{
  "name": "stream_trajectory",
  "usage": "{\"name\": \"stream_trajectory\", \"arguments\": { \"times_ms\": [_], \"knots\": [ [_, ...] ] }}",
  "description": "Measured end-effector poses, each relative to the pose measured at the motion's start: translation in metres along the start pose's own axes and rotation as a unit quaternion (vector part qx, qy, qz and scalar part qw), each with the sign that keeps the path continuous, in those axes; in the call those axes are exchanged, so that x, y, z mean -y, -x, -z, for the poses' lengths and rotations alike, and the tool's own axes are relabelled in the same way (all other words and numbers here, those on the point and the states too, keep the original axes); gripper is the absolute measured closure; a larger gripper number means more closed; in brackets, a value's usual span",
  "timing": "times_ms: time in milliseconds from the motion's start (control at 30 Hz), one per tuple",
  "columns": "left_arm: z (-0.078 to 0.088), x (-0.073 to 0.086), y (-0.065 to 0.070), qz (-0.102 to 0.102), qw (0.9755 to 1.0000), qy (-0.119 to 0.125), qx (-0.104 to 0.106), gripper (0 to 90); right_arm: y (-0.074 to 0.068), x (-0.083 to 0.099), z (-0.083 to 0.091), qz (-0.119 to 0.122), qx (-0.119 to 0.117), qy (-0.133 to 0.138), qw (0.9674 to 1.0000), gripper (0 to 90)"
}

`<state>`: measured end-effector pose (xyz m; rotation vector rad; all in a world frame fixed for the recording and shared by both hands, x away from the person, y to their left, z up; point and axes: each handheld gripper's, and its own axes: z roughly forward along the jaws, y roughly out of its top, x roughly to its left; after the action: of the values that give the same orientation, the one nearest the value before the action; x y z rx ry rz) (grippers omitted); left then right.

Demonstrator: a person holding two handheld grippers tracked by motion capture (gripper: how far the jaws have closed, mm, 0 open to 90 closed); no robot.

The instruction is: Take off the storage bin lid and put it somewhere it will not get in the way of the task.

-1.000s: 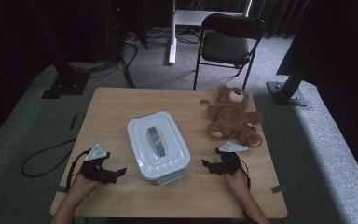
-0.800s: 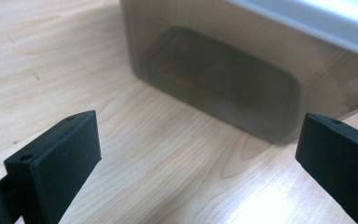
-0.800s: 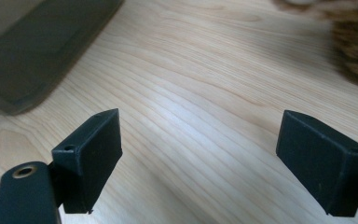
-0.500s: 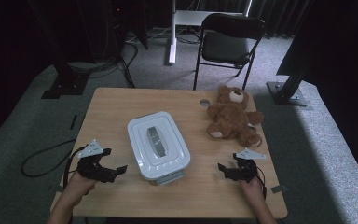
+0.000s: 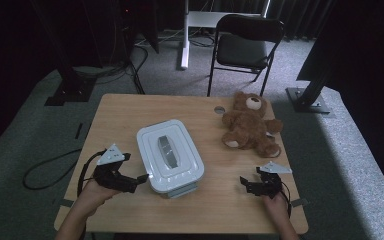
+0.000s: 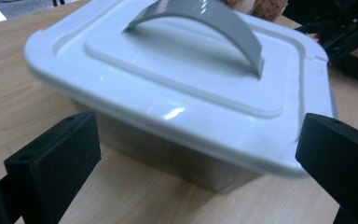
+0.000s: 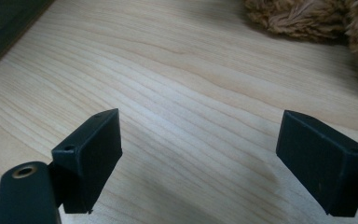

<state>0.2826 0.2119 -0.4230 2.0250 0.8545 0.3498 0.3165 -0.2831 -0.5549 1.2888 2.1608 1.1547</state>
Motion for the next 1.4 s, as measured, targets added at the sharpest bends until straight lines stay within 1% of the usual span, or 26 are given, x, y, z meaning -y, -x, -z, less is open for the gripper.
{"name": "stream_trajectory", "arguments": {
  "times_ms": [33,133,200,233,267,500,533,633,700,733,833,900,1000,1167,1267,1333,1367,1400],
  "knots": [
    [-0.004,-0.005,0.004,-0.004,1.0,-0.003,0.004,0.6,0.0,0.0,-0.001,0.002,0.001,0.0,1.0,13.4],
    [-0.008,-0.008,0.007,-0.006,1.0,-0.006,0.001,0.6,0.0,0.0,-0.001,0.001,0.0,-0.001,1.0,13.4],
    [-0.015,-0.015,0.011,-0.01,0.9999,-0.009,0.008,0.6,-0.001,0.001,-0.002,-0.001,0.003,-0.004,1.0,13.4],
    [-0.015,-0.015,0.011,-0.01,0.9999,-0.009,0.008,0.6,-0.001,0.001,-0.002,-0.001,0.002,-0.005,1.0,13.4],
    [-0.018,-0.018,0.013,-0.011,0.9998,-0.011,0.013,0.6,-0.001,0.001,-0.002,-0.001,0.003,-0.005,1.0,13.4],
    [-0.027,-0.025,0.016,-0.011,0.9996,-0.023,0.014,0.6,0.0,0.001,-0.003,-0.006,0.002,-0.008,0.9999,13.4],
    [-0.03,-0.027,0.016,-0.01,0.9995,-0.025,0.017,0.6,0.0,0.001,-0.003,-0.007,0.004,-0.008,0.9999,13.5],
    [-0.031,-0.029,0.017,-0.011,0.9994,-0.029,0.018,0.6,0.0,0.001,-0.003,-0.007,0.003,-0.009,0.9999,13.5],
    [-0.035,-0.031,0.016,-0.009,0.9992,-0.034,0.018,0.6,0.001,0.001,-0.003,-0.008,0.002,-0.008,0.9999,13.5],
    [-0.038,-0.033,0.015,-0.005,0.9992,-0.037,0.017,0.7,0.001,0.001,-0.002,-0.008,0.002,-0.008,0.9999,13.5],
    [-0.042,-0.034,0.014,-0.003,0.9991,-0.039,0.019,0.6,0.001,0.001,-0.002,-0.008,0.002,-0.008,0.9999,13.5],
    [-0.044,-0.035,0.014,-0.005,0.999,-0.042,0.015,0.7,0.001,0.001,-0.002,-0.008,0.001,-0.009,0.9999,13.5],
    [-0.053,-0.04,0.015,-0.003,0.9986,-0.049,0.019,0.7,0.001,0.001,-0.002,-0.009,0.001,-0.008,0.9999,13.5],
    [-0.059,-0.045,0.016,0.002,0.9982,-0.056,0.019,0.7,0.001,0.001,-0.002,-0.009,0.001,-0.009,0.9999,13.5],
    [-0.067,-0.049,0.015,0.009,0.9978,-0.065,0.014,0.7,0.0,0.001,-0.002,-0.008,0.001,-0.009,0.9999,13.5],
    [-0.069,-0.05,0.014,0.01,0.9977,-0.066,0.011,1.4,0.0,0.001,-0.002,-0.009,0.001,-0.01,0.9999,13.5],
    [-0.07,-0.051,0.014,0.013,0.9978,-0.064,0.013,4.6,0.0,0.001,-0.002,-0.008,0.001,-0.009,0.9999,13.5],
    [-0.073,-0.052,0.013,0.015,0.9976,-0.066,0.008,4.6,0.001,0.001,-0.002,-0.009,0.001,-0.009,0.9999,13.6]
  ]
}}
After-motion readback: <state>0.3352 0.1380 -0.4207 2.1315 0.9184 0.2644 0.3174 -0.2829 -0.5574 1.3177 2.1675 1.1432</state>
